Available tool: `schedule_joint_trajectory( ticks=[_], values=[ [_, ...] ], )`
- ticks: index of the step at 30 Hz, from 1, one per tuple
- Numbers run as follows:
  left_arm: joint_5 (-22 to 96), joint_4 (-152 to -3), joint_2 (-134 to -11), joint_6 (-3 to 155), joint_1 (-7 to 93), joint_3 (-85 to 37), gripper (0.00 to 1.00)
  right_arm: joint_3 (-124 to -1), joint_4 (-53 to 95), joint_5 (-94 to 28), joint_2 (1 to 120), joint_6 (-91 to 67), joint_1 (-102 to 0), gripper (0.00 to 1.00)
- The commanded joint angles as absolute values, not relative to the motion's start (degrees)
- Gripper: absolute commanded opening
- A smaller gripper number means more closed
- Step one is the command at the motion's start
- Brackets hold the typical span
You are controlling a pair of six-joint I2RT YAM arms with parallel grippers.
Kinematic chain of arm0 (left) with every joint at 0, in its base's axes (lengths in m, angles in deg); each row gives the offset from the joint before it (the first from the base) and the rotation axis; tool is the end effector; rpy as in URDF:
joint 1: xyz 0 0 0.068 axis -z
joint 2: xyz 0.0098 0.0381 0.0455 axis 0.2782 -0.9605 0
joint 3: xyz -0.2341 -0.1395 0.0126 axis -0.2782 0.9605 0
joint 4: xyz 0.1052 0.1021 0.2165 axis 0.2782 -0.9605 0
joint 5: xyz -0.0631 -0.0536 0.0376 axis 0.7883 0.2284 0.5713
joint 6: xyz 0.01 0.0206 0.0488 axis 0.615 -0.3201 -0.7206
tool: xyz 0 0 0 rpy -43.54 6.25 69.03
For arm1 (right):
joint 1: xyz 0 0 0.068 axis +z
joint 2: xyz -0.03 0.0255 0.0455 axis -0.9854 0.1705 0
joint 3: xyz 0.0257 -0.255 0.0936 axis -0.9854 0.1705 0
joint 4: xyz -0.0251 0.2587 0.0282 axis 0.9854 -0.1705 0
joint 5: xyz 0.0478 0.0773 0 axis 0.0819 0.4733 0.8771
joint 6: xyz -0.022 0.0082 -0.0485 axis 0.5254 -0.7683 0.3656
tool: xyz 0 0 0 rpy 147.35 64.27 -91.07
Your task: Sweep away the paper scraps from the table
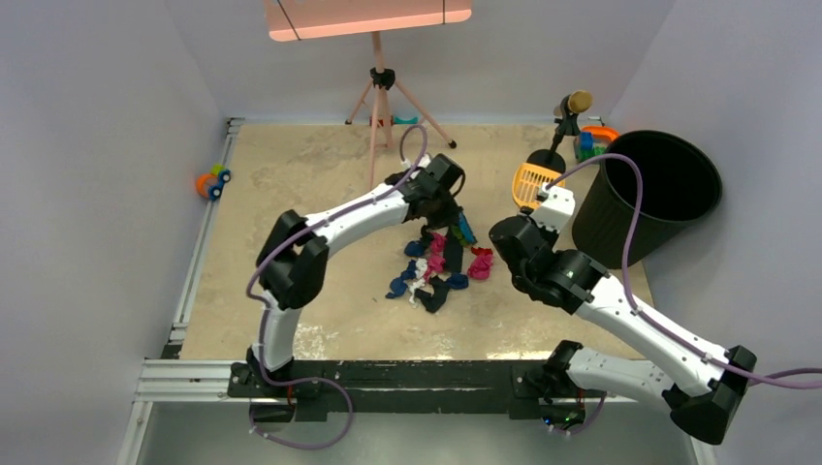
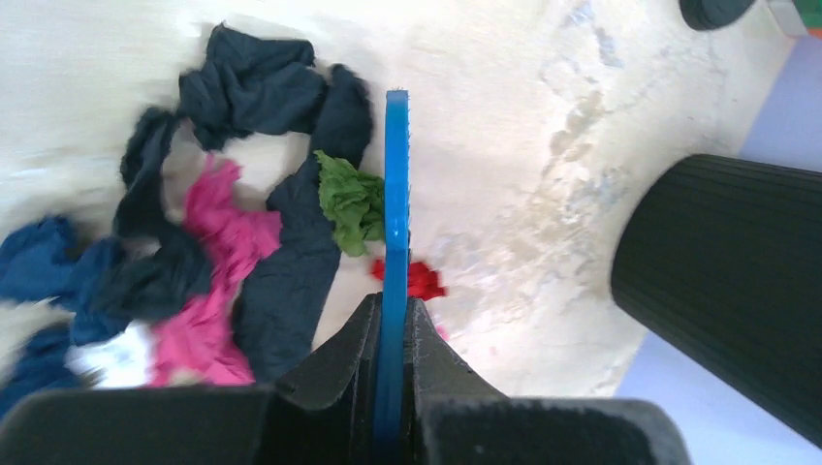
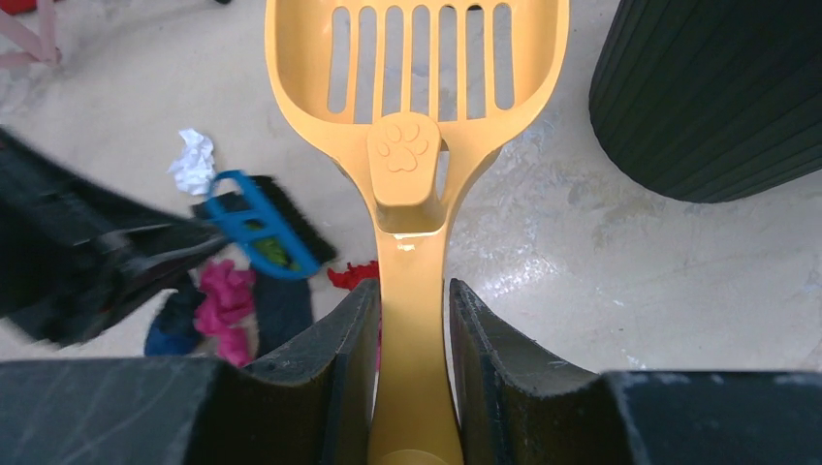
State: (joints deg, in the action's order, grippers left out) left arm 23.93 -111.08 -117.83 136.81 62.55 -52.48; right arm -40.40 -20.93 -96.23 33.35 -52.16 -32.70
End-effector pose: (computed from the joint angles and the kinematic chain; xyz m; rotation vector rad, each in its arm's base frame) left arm 0.3282 -0.3407 0.2276 -0.6271 2.5614 -0.7354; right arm 0.1431 0.1126 0.3226 0.4392 1.9119 -0.0688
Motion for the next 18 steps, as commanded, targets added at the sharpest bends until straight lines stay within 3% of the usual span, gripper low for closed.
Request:
schedule_joint_trajectory(
  ticks=[1,6,11,18],
  values=[
    [11.44,-117.45,-106.14,130.68,61.98,-45.90,0.00,-43.89,-23.61,-96.36,34.51,-53.68,-32.98,0.00],
    [19.70,-114.62,-101.66,120.34,61.59,-45.49,0.00,-43.89,-22.78,-91.99,35.95,-48.78,-32.98,0.00],
    [33.45,-102.00,-99.45,115.82,61.66,-43.92,0.00,-46.54,-28.96,-87.81,38.61,-48.57,-32.98,0.00],
    [55.86,-101.05,-113.43,119.94,62.72,-55.76,0.00,-45.38,-31.00,-85.97,34.25,-47.07,-32.98,0.00]
  ],
)
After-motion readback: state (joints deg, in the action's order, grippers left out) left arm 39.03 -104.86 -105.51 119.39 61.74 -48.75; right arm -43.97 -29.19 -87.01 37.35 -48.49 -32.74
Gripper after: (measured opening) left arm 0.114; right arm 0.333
